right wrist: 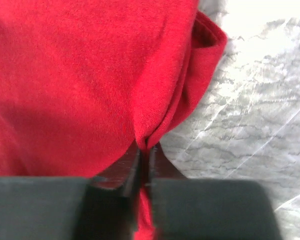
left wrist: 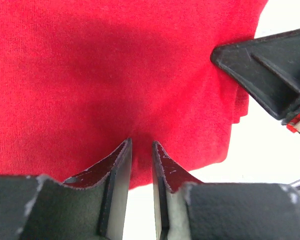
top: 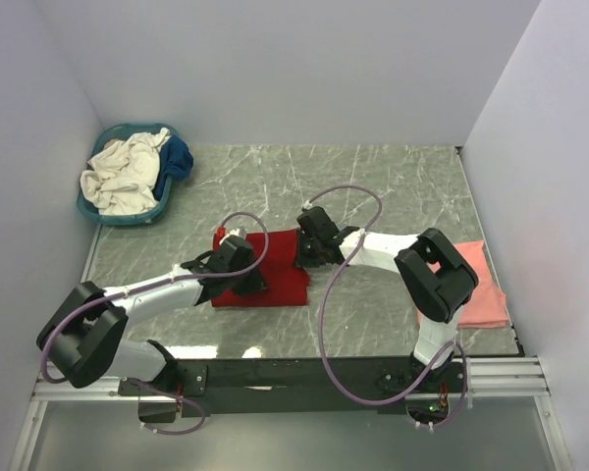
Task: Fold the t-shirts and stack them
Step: Neatly place the folded tshirt to the corner
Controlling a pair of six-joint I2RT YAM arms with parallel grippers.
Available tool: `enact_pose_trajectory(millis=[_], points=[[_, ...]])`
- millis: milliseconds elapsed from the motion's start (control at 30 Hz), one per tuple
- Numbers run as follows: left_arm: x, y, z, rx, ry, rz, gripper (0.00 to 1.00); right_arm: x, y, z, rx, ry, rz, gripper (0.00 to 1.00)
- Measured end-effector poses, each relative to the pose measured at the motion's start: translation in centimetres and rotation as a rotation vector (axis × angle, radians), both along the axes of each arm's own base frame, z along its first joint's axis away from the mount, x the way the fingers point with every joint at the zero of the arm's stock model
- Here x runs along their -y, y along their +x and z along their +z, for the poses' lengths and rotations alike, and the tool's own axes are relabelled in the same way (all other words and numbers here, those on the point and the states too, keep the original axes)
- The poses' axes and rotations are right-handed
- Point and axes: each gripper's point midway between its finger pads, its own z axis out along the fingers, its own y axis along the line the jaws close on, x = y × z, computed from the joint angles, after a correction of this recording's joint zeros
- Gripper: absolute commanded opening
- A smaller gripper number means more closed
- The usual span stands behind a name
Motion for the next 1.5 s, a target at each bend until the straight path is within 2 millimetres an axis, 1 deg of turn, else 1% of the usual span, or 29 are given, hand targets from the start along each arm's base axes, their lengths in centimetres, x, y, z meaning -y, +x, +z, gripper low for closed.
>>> enact_pose_trajectory(millis=[100,200,300,400,467,500,567,633,700,767,833,867,967,1000,1033,1067,1167,1300,1400,1500], points=[[-0.3,0.0,0.7,0.005,-0.001,0.007,0.30,0.0,0.1,0.0,-0.001,-0.010,-0.017,0.00],[-0.7,0.7,2.4,0.024,-0.005,0.021,0.30,0.2,0.4,0.1,-0.004,-0.035,-0.040,0.00],[-1.0,2.3,5.2,0.079,-0.029,0.043,0.30,0.8,0.7,0.4,-0.002,-0.089,-0.076,0.00],[-1.3,3.7,8.5,0.151,-0.067,0.064,0.30,2.5,1.6,1.0,0.016,-0.174,-0.157,0.00],[-1.5,4.2,10.0,0.183,-0.083,0.070,0.30,3.7,2.3,1.7,0.027,-0.232,-0.220,0.00],[-1.5,4.3,10.5,0.195,-0.089,0.069,0.31,4.2,2.6,2.1,0.034,-0.253,-0.244,0.00],[-1.5,4.3,10.9,0.203,-0.092,0.066,0.30,5.2,3.9,3.2,0.042,-0.300,-0.309,0.00],[-1.5,4.0,10.8,0.194,-0.089,0.059,0.30,6.2,5.9,4.4,0.051,-0.327,-0.381,0.00],[-1.6,3.8,10.6,0.184,-0.087,0.056,0.29,7.5,8.0,5.0,0.052,-0.346,-0.454,0.00],[-1.6,3.7,10.5,0.179,-0.084,0.055,0.29,9.9,10.0,5.3,0.036,-0.363,-0.542,0.00],[-1.7,3.6,10.4,0.173,-0.080,0.055,0.29,13.0,11.4,5.2,0.008,-0.381,-0.630,0.00],[-1.7,3.6,10.4,0.170,-0.079,0.054,0.30,14.9,12.0,5.2,-0.013,-0.391,-0.680,0.00],[-1.7,3.5,10.6,0.165,-0.080,0.050,0.29,20.7,13.4,5.7,-0.061,-0.408,-0.841,0.00],[-1.7,3.5,10.7,0.165,-0.081,0.047,0.29,22.0,13.6,5.9,-0.070,-0.410,-0.879,0.00],[-1.6,3.5,10.8,0.167,-0.085,0.044,0.29,24.1,13.9,6.3,-0.081,-0.411,-0.941,0.00],[-1.5,3.5,11.0,0.167,-0.089,0.041,0.29,25.7,14.0,6.5,-0.091,-0.411,-0.988,0.00],[-1.3,3.5,11.3,0.169,-0.098,0.034,0.29,29.2,13.6,6.8,-0.124,-0.408,-1.099,0.00],[-1.2,3.4,11.3,0.168,-0.102,0.026,0.29,33.4,12.2,6.9,-0.176,-0.399,-1.241,0.00],[-1.1,3.3,11.6,0.170,-0.110,0.020,0.29,35.9,10.6,7.7,-0.196,-0.379,-1.338,0.00],[-1.1,3.0,12.0,0.176,-0.120,0.015,0.29,38.1,9.2,9.2,-0.188,-0.344,-1.429,0.00]])
